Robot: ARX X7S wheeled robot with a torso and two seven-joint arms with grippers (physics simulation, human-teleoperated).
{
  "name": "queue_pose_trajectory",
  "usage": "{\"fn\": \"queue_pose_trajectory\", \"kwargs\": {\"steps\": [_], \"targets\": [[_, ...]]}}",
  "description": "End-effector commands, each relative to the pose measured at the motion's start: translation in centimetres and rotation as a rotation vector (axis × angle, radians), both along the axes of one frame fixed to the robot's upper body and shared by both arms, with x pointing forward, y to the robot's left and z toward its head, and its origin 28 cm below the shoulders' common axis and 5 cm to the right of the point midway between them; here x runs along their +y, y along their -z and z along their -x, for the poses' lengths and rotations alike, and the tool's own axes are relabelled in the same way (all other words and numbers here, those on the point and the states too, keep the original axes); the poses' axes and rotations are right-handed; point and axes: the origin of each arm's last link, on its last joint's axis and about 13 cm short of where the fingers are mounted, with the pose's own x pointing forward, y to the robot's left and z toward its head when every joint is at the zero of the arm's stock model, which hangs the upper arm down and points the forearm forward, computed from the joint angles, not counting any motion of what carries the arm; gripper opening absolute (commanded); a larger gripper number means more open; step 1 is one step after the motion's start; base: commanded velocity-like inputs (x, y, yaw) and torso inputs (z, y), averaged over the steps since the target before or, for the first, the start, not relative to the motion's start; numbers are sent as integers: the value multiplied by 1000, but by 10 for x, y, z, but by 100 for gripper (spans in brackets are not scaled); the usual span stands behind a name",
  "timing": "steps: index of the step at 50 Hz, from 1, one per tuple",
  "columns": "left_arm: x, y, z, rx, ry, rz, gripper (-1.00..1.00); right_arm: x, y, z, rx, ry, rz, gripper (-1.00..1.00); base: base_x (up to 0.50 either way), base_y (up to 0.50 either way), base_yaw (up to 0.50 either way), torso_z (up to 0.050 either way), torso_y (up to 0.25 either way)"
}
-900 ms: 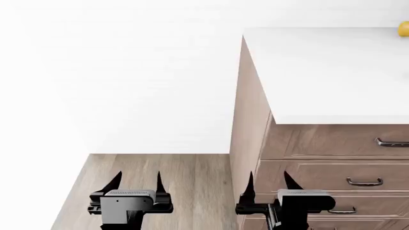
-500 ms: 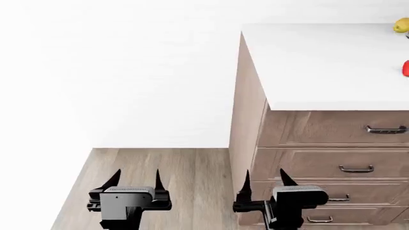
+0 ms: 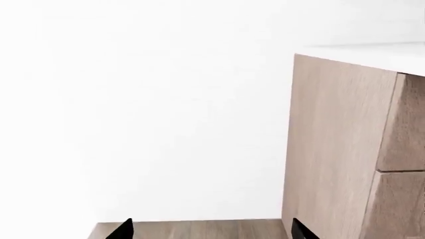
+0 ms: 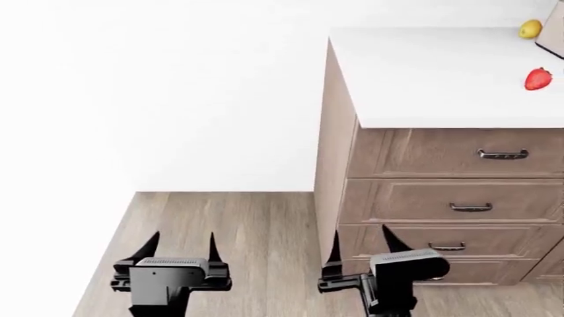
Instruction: Pick the strawberry from the counter and place it in the cabinet.
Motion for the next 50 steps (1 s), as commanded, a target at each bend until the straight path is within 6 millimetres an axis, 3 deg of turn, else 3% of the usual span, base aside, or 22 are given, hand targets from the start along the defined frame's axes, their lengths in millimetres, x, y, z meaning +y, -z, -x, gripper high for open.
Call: {"fn": "queue_pose_trajectory", "kwargs": {"steps": [1, 9, 23, 28, 37, 42, 50], "targets": [[3, -12, 6, -12, 10, -25, 100, -6, -10, 1, -13, -4, 43, 100, 0, 0, 0, 50, 0], [13, -36, 5, -47, 13, -68, 100, -22, -44, 3, -32, -3, 78, 100, 0, 0, 0, 50, 0], [39, -106, 8, -126, 1, -131, 100, -38, -130, 2, -110, -28, 175, 100, 0, 0, 0, 49, 27], [46, -121, 11, -161, -13, -157, 100, -43, -158, 5, -136, -32, 196, 100, 0, 0, 0, 9, 16], [62, -194, 22, -260, -30, -210, 100, -58, -225, 13, -224, -15, 239, 100, 0, 0, 0, 0, 0], [64, -212, 23, -288, -26, -234, 100, -65, -245, 12, -265, -4, 250, 100, 0, 0, 0, 0, 0], [66, -227, 20, -305, -21, -251, 100, -69, -255, 10, -275, -3, 250, 100, 6, -375, 0, 0, 0]]}}
